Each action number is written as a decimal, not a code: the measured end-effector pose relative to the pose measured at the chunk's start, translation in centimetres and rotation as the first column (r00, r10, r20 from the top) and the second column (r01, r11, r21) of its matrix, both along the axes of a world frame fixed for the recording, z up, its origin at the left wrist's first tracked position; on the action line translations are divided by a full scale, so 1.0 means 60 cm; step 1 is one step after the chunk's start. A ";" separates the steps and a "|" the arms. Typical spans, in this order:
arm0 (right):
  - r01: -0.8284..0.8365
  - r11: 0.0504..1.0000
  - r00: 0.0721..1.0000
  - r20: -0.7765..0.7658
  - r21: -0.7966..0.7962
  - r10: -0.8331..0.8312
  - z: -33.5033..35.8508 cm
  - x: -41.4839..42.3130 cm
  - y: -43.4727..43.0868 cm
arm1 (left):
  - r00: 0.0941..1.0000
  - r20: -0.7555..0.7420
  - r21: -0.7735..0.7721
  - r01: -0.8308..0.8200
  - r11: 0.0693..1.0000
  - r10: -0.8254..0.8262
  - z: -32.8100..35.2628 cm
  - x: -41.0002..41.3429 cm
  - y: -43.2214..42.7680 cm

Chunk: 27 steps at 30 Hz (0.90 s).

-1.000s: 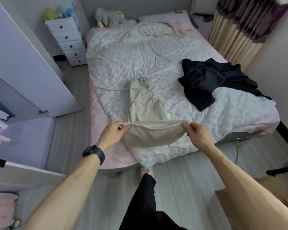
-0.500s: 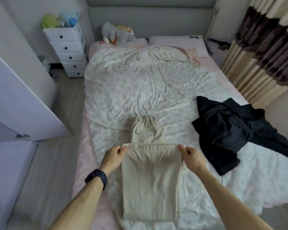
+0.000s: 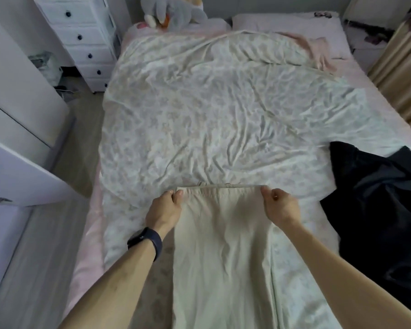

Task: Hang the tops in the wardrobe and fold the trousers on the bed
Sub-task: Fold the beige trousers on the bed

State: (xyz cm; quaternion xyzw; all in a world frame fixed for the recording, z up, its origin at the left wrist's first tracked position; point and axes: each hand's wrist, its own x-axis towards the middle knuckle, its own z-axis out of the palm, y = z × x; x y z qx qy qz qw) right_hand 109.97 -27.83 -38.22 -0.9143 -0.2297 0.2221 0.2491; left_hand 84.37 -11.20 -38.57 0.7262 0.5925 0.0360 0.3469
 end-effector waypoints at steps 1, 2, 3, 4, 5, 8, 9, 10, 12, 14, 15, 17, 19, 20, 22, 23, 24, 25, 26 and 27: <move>-0.003 1.000 1.000 0.015 -0.020 0.003 -0.021 0.010 0.018 | 0.999 -0.049 0.016 0.006 1.000 -0.006 -0.018 0.009 0.013; -0.005 0.999 1.000 0.025 -0.043 0.006 -0.055 0.021 0.037 | 0.995 -0.098 0.037 0.024 0.999 -0.020 -0.046 0.021 0.029; 0.001 0.998 0.999 0.033 -0.067 0.001 -0.079 0.029 0.049 | 0.990 -0.140 0.055 0.036 0.998 -0.028 -0.065 0.030 0.042; 0.002 0.995 0.999 0.043 -0.096 0.002 -0.103 0.037 0.061 | 0.983 -0.179 0.066 0.041 0.997 -0.029 -0.082 0.040 0.054; 0.007 0.993 1.000 0.031 -0.119 -0.004 -0.134 0.038 0.069 | 0.980 -0.195 0.058 0.039 0.998 -0.027 -0.108 0.047 0.059; 0.093 0.993 0.995 -0.017 -0.069 -0.095 -0.158 0.038 0.082 | 0.985 -0.173 0.087 -0.007 0.996 0.022 -0.128 0.067 0.049; 0.146 0.989 0.987 -0.058 -0.027 -0.147 -0.167 0.026 0.073 | 0.980 -0.196 0.140 -0.002 0.990 0.029 -0.133 0.066 0.030; 0.206 0.977 0.975 -0.091 0.055 -0.201 -0.166 0.015 0.065 | 0.983 -0.181 0.240 0.011 0.971 0.034 -0.133 0.063 0.013; 0.218 0.952 0.976 -0.027 0.213 -0.217 -0.152 -0.028 0.030 | 0.985 -0.159 0.464 0.136 0.875 -0.069 -0.129 0.049 -0.038; -0.014 0.955 0.959 0.273 0.297 -0.071 -0.139 -0.092 -0.014 | 0.944 -0.150 0.586 0.324 0.743 -0.294 -0.117 0.039 -0.108; -0.173 0.945 0.920 0.388 0.277 0.055 -0.134 -0.132 -0.038 | 0.900 -0.158 0.584 0.417 0.697 -0.406 -0.117 0.037 -0.145; -0.472 0.869 0.820 0.437 0.147 0.371 -0.136 -0.199 -0.079 | 0.786 -0.258 0.448 0.613 0.652 -0.562 -0.124 0.027 -0.212; -0.633 0.771 0.709 0.347 -0.069 0.614 -0.153 -0.216 -0.108 | 0.643 -0.445 0.282 0.761 0.585 -0.623 -0.143 0.006 -0.215; -0.628 0.758 0.694 0.315 -0.177 0.648 -0.164 -0.201 -0.113 | 0.609 -0.497 0.216 0.777 0.592 -0.618 -0.153 -0.004 -0.188; -0.457 0.812 0.800 0.231 -0.362 0.553 -0.180 -0.156 -0.118 | 0.675 -0.546 0.129 0.652 0.747 -0.496 -0.162 -0.020 -0.118; -0.338 0.839 0.874 0.189 -0.427 0.448 -0.182 -0.132 -0.114 | 0.721 -0.568 0.114 0.547 0.829 -0.397 -0.158 -0.024 -0.082; -0.234 0.857 0.931 0.149 -0.459 0.334 -0.178 -0.120 -0.120 | 0.739 -0.590 0.112 0.475 0.873 -0.326 -0.152 -0.027 -0.065; -0.167 0.884 0.958 0.141 -0.436 0.250 -0.173 -0.121 -0.122 | 0.748 -0.594 0.142 0.459 0.877 -0.296 -0.145 -0.026 -0.059; -0.152 0.917 0.960 0.166 -0.369 0.226 -0.163 -0.135 -0.131 | 0.763 -0.568 0.190 0.486 0.853 -0.308 -0.136 -0.025 -0.071; -0.181 0.942 0.944 0.220 -0.282 0.248 -0.151 -0.161 -0.138 | 0.783 -0.518 0.255 0.526 0.811 -0.345 -0.126 -0.023 -0.092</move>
